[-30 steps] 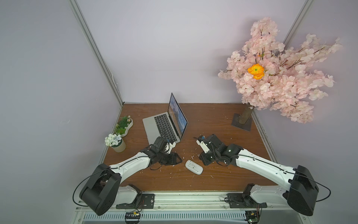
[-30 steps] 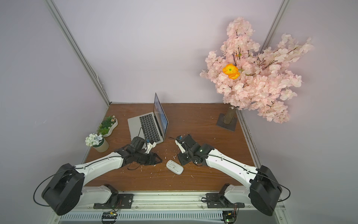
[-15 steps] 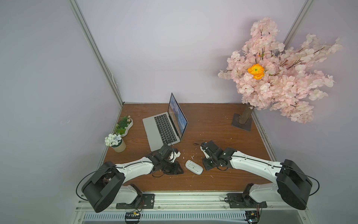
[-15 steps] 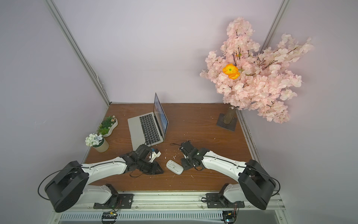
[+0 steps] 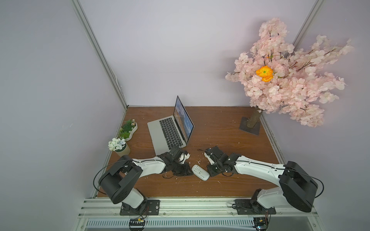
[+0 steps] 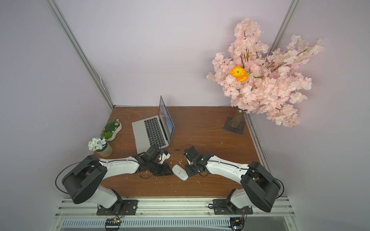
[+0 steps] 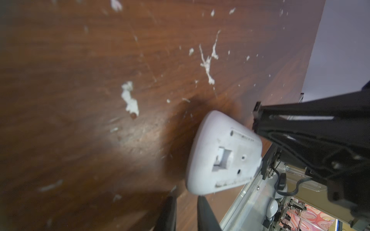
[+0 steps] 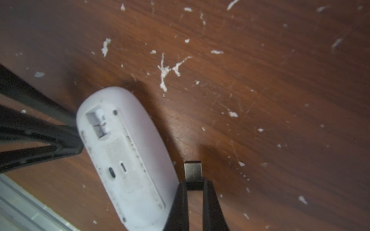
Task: Remove the wireless mouse receiver from the laptop
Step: Adjust the mouse at the center of the board.
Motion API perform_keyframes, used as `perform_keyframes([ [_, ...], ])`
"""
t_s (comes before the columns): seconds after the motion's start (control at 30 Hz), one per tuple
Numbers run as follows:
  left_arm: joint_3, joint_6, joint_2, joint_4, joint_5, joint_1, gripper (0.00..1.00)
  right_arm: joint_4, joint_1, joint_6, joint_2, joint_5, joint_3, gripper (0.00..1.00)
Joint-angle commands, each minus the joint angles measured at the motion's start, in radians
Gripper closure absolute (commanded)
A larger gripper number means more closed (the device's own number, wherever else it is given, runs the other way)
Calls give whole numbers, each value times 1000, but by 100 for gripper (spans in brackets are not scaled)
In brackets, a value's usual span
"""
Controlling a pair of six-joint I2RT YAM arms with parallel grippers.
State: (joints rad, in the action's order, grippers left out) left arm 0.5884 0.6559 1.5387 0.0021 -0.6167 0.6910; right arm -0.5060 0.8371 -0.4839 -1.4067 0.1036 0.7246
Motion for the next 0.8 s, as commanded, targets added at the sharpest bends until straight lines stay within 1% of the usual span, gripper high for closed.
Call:
perform_keyframes([
  [0.0, 9, 7, 30, -7, 87, 10, 73, 35, 18, -9, -5, 53, -18, 100],
  [0.07, 18, 7, 35, -12, 103, 10, 71, 58, 28, -12, 1, 75, -27, 100],
  [0.2, 31, 3, 40, -23, 121, 10, 66, 67, 35, -26, 8, 78, -40, 100],
  [0.37, 44, 4, 17, -66, 180, 8, 55, 95, 34, -42, 27, 105, -59, 100],
  [0.43, 49, 3, 8, -80, 188, 9, 54, 88, 36, -44, 31, 103, -59, 100],
  [0.57, 65, 5, -33, -147, 248, 8, 53, 69, 34, -42, 55, 81, -59, 100],
  [0.67, 52, 41, -85, -151, 222, 9, 52, 46, 32, -46, 76, 60, -50, 100],
  [0.77, -1, 115, -162, -134, 169, 27, 51, 28, 10, -59, 93, 39, -29, 100],
])
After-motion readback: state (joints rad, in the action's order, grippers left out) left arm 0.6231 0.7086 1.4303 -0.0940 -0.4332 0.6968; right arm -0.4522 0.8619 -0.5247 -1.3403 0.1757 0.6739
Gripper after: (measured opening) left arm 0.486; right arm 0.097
